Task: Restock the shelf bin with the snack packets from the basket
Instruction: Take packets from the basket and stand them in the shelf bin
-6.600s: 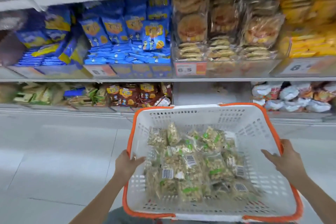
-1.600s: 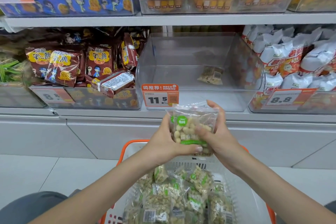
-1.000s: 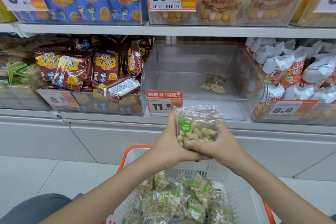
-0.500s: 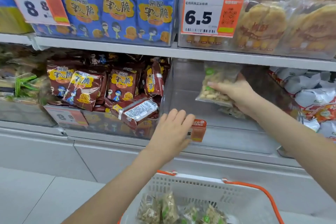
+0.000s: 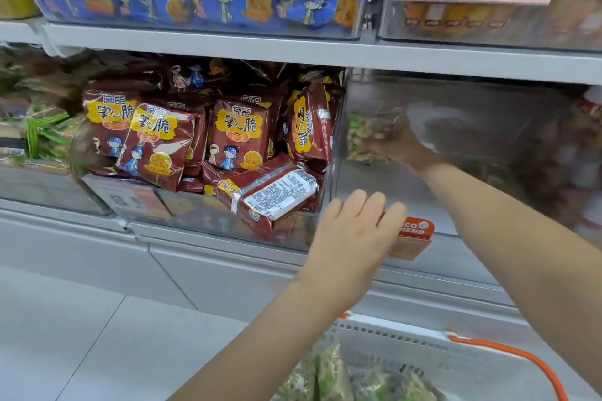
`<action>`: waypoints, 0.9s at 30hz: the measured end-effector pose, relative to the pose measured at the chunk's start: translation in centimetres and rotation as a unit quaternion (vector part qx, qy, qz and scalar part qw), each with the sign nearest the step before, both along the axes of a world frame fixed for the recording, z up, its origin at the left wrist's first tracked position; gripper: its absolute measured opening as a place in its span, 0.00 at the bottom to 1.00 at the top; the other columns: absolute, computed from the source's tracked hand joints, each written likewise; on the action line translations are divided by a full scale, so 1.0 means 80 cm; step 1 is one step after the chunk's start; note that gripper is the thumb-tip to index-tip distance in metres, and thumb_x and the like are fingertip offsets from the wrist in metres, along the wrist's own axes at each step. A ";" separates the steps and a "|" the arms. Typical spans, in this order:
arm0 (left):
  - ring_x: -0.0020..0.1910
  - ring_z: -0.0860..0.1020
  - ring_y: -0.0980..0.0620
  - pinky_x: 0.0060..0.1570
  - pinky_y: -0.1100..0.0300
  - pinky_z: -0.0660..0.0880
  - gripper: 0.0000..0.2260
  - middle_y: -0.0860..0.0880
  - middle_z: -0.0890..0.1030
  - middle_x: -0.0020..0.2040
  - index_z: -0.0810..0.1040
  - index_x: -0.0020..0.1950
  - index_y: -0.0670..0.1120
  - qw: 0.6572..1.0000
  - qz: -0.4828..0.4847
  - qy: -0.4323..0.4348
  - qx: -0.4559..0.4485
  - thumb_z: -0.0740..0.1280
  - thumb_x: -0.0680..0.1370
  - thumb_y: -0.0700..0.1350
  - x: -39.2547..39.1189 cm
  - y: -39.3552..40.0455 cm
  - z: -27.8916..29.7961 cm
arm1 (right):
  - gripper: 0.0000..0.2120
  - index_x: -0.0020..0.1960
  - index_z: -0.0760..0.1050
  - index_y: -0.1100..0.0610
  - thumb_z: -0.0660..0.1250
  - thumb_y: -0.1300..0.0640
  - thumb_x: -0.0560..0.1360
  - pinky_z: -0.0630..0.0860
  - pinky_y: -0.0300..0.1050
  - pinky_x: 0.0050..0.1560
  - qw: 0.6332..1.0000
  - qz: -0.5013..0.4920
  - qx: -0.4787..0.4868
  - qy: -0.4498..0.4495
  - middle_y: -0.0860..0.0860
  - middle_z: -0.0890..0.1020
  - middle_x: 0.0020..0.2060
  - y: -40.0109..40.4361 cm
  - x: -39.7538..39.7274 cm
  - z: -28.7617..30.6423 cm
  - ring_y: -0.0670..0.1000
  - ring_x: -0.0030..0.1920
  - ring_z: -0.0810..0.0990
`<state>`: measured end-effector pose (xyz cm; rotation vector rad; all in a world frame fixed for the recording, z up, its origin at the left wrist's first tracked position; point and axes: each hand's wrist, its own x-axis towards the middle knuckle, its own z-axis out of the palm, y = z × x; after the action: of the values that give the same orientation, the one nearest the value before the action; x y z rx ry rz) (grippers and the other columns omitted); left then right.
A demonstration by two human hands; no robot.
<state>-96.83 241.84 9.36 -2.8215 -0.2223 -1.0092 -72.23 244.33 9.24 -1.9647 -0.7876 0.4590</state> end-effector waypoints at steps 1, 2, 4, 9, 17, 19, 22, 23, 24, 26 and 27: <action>0.39 0.69 0.47 0.35 0.56 0.63 0.29 0.50 0.72 0.41 0.65 0.49 0.47 1.000 0.001 0.005 -0.004 0.78 0.55 0.43 0.000 -0.001 0.000 | 0.40 0.69 0.61 0.58 0.77 0.47 0.66 0.65 0.46 0.67 0.998 -0.026 -0.034 -0.051 0.54 0.72 0.65 0.000 0.001 -0.003 0.55 0.67 0.70; 0.40 0.69 0.47 0.35 0.56 0.63 0.30 0.50 0.72 0.41 0.65 0.49 0.47 1.000 0.004 0.010 -0.008 0.78 0.55 0.43 0.001 -0.001 -0.001 | 0.48 0.72 0.56 0.59 0.77 0.42 0.63 0.62 0.46 0.69 0.995 -0.048 -0.049 -0.073 0.56 0.69 0.68 0.002 0.004 -0.006 0.56 0.70 0.66; 0.40 0.69 0.47 0.36 0.56 0.63 0.31 0.50 0.72 0.42 0.65 0.50 0.47 1.000 0.008 0.016 -0.014 0.79 0.54 0.44 0.001 -0.002 -0.001 | 0.53 0.73 0.51 0.60 0.78 0.42 0.61 0.62 0.41 0.64 0.996 -0.066 -0.028 -0.055 0.56 0.66 0.69 0.002 0.005 -0.009 0.56 0.71 0.65; 0.40 0.68 0.48 0.36 0.56 0.62 0.32 0.50 0.71 0.41 0.65 0.49 0.48 1.000 0.012 0.020 -0.018 0.79 0.53 0.43 -0.001 -0.004 0.001 | 0.50 0.69 0.49 0.58 0.81 0.52 0.62 0.70 0.46 0.62 0.998 -0.030 0.000 -0.054 0.55 0.70 0.65 -0.010 0.012 -0.009 0.54 0.65 0.71; 0.40 0.68 0.48 0.36 0.56 0.62 0.31 0.50 0.72 0.41 0.64 0.49 0.47 1.000 0.009 0.014 -0.018 0.79 0.54 0.43 -0.002 -0.004 0.002 | 0.39 0.73 0.58 0.48 0.75 0.58 0.69 0.71 0.32 0.40 0.977 0.002 0.034 -0.210 0.53 0.74 0.57 -0.014 0.015 -0.007 0.53 0.52 0.77; 0.40 0.68 0.48 0.36 0.56 0.62 0.30 0.50 0.72 0.42 0.65 0.49 0.47 1.000 0.009 0.013 -0.018 0.78 0.54 0.43 -0.001 -0.005 0.002 | 0.37 0.72 0.59 0.44 0.74 0.55 0.70 0.69 0.28 0.38 0.978 0.017 0.019 -0.208 0.57 0.75 0.59 -0.013 0.020 -0.013 0.57 0.54 0.78; 0.40 0.68 0.48 0.36 0.56 0.60 0.30 0.49 0.72 0.42 0.65 0.49 0.47 1.000 0.012 0.015 -0.019 0.79 0.55 0.43 -0.001 -0.005 0.002 | 0.38 0.74 0.57 0.44 0.74 0.55 0.71 0.69 0.33 0.47 0.978 0.029 0.019 -0.207 0.57 0.75 0.61 -0.015 0.019 -0.015 0.56 0.58 0.74; 0.40 0.67 0.48 0.36 0.56 0.59 0.30 0.50 0.72 0.41 0.65 0.49 0.47 1.000 0.013 0.016 -0.020 0.79 0.55 0.44 -0.001 -0.005 0.002 | 0.38 0.74 0.57 0.45 0.74 0.55 0.71 0.68 0.38 0.51 0.977 0.030 0.023 -0.210 0.56 0.75 0.61 -0.015 0.018 -0.015 0.56 0.60 0.72; 0.40 0.68 0.48 0.36 0.56 0.59 0.30 0.49 0.72 0.41 0.65 0.49 0.47 1.000 0.013 0.016 -0.020 0.78 0.55 0.44 -0.001 -0.005 0.002 | 0.38 0.74 0.58 0.46 0.74 0.56 0.71 0.66 0.40 0.54 0.977 0.027 0.027 -0.210 0.56 0.75 0.62 -0.016 0.015 -0.014 0.56 0.62 0.71; 0.40 0.67 0.47 0.36 0.56 0.59 0.30 0.49 0.72 0.41 0.65 0.49 0.47 1.000 0.013 0.017 -0.021 0.78 0.55 0.43 -0.001 -0.005 0.002 | 0.38 0.74 0.59 0.48 0.74 0.58 0.70 0.64 0.41 0.55 0.978 0.011 0.039 -0.205 0.55 0.74 0.63 -0.015 0.010 -0.016 0.56 0.65 0.68; 0.40 0.68 0.47 0.36 0.56 0.59 0.29 0.49 0.72 0.42 0.65 0.49 0.47 1.000 0.011 0.017 -0.022 0.78 0.55 0.43 -0.001 -0.005 0.002 | 0.38 0.74 0.59 0.49 0.74 0.60 0.70 0.63 0.40 0.55 0.979 0.003 0.047 -0.201 0.54 0.74 0.63 -0.014 0.008 -0.018 0.56 0.65 0.67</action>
<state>-96.90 241.48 9.52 -2.8664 -0.2737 -0.9635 -71.56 243.20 7.78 -1.9912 -1.0451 0.0213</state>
